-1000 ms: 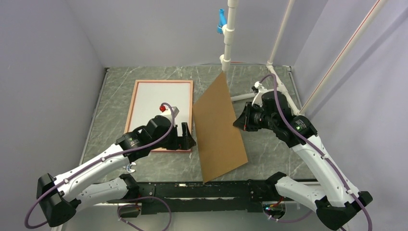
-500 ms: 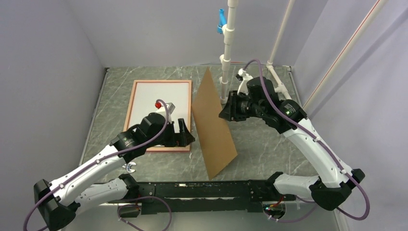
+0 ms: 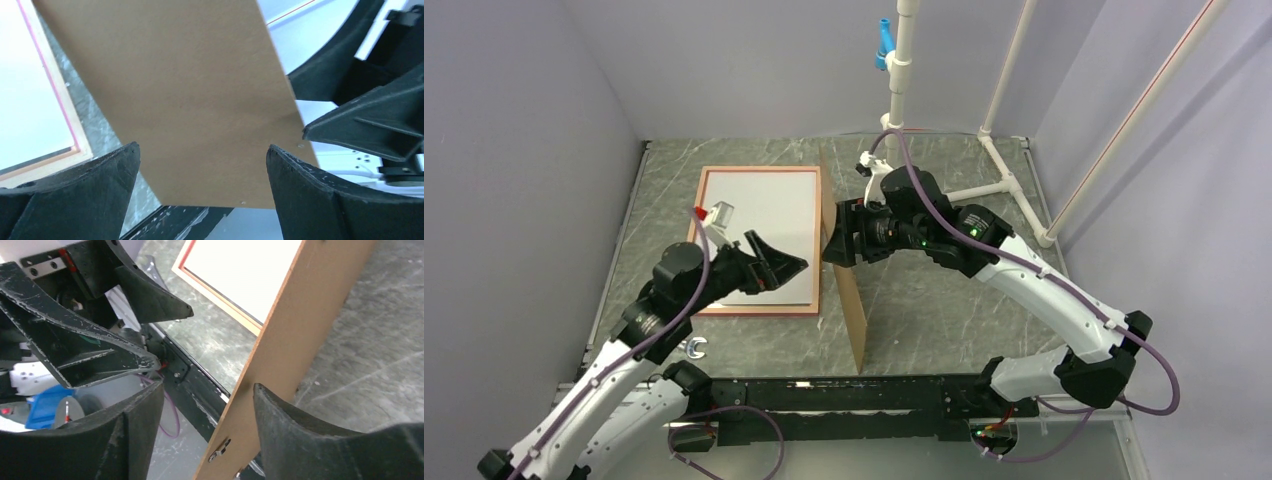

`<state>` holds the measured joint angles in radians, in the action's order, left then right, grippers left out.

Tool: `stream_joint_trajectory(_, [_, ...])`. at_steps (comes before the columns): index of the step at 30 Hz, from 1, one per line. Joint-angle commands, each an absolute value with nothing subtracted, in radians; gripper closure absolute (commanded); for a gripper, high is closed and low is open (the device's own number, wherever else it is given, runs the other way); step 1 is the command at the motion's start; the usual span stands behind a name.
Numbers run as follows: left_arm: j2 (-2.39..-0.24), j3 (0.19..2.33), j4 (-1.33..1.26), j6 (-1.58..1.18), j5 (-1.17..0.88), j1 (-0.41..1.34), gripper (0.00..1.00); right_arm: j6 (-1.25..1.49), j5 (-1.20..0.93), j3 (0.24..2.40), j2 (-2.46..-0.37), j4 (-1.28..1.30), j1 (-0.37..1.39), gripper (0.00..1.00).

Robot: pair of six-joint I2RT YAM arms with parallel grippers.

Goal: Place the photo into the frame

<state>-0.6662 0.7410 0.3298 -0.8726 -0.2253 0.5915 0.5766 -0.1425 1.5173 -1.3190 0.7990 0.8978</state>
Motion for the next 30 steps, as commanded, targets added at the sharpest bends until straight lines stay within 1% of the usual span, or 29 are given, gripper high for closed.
stream_joint_trajectory(1, [-0.587,0.679,0.141,-0.963,-0.365,0.526,0.01,0.608,-0.194,1.496,-1.276,0.653,0.904,0.29])
stream_joint_trajectory(3, [-0.592,0.655,0.094,-0.987,-0.415,0.510,0.01,0.618,-0.220,1.470,-1.260,0.613,0.904,0.25])
stream_joint_trajectory(5, [-0.602,0.649,0.056,-1.006,-0.445,0.504,0.01,0.622,-0.241,1.461,-1.253,0.597,0.905,0.23])
stream_joint_trajectory(9, [-0.593,0.659,0.045,-1.003,-0.456,0.503,0.01,0.635,-0.297,1.436,-1.259,0.561,0.907,0.21])
stream_joint_trajectory(14, [-0.592,0.671,0.092,-0.982,-0.443,0.503,0.01,0.641,-0.349,1.412,-1.258,0.515,0.910,0.20])
stream_joint_trajectory(18, [-0.613,0.663,0.115,-0.975,-0.433,0.503,0.01,0.642,-0.309,1.396,-1.228,0.519,0.911,0.17])
stream_joint_trajectory(22, [-0.647,0.660,0.245,-0.945,-0.349,0.501,0.01,0.634,-0.233,1.376,-1.190,0.562,0.910,0.15])
stream_joint_trajectory(24, [-0.651,0.660,0.321,-0.933,-0.291,0.499,0.07,0.635,-0.216,1.365,-1.181,0.578,0.910,0.15])
stream_joint_trajectory(26, [-0.643,0.666,0.382,-0.920,-0.239,0.495,0.16,0.639,-0.207,1.349,-1.173,0.585,0.910,0.15])
stream_joint_trajectory(30, [-0.633,0.659,0.397,-0.890,-0.214,0.492,0.34,0.644,-0.193,1.316,-1.161,0.584,0.908,0.15])
